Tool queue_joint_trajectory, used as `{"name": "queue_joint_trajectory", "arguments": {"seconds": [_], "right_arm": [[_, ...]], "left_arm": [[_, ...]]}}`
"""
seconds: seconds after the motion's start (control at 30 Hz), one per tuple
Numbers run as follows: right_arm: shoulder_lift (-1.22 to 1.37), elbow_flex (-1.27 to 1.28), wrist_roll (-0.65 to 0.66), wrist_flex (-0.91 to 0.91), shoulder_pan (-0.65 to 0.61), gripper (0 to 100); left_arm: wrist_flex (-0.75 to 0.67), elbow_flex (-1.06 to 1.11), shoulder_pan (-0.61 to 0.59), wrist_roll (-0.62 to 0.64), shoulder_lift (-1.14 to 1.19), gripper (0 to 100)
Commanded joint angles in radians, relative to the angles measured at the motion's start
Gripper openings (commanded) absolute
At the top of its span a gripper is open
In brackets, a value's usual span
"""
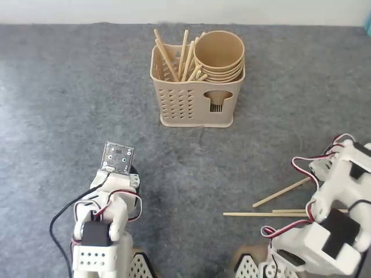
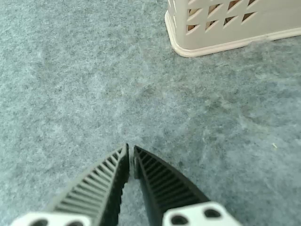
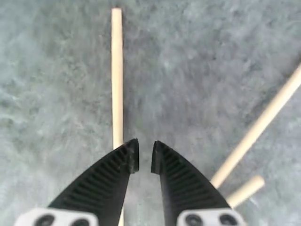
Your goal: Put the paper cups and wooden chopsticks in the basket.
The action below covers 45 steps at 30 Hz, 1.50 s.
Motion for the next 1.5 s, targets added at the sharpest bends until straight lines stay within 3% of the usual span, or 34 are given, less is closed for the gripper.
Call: {"name": "queue_joint_trajectory", "arguments": {"seconds": [0.0, 0.17, 0.67, 0.9, 1.0, 1.07, 1.23, 1.47], "right_arm": [[-0.004, -0.089, 0.034, 0.065, 0.004, 9.0], [-0.004, -0.107, 0.046, 0.062, 0.004, 17.5], [0.012, -0.1, -0.029, -0.119, -0.077, 16.6], [0.188, -0.107, -0.052, -0.203, -0.07, 16.5], [0.232, -0.118, -0.052, -0.237, -0.056, 8.4], [0.225, -0.129, -0.052, -0.231, -0.041, 0.0], [0.087, -0.135, 0.028, -0.064, -0.001, 0.9], [-0.369, -0.135, 0.048, 0.156, 0.021, 0.7]], "left_arm": [[-0.021, -0.007, 0.003, -0.006, -0.017, 1], [-0.021, -0.007, 0.003, -0.006, -0.017, 1], [-0.021, -0.007, 0.003, -0.006, -0.017, 1], [-0.021, -0.007, 0.003, -0.006, -0.017, 1], [-0.021, -0.007, 0.003, -0.006, -0.017, 1], [-0.021, -0.007, 0.003, -0.006, -0.017, 1], [-0.021, -0.007, 0.003, -0.006, -0.017, 1], [-0.021, -0.007, 0.003, -0.006, -0.017, 1]]}}
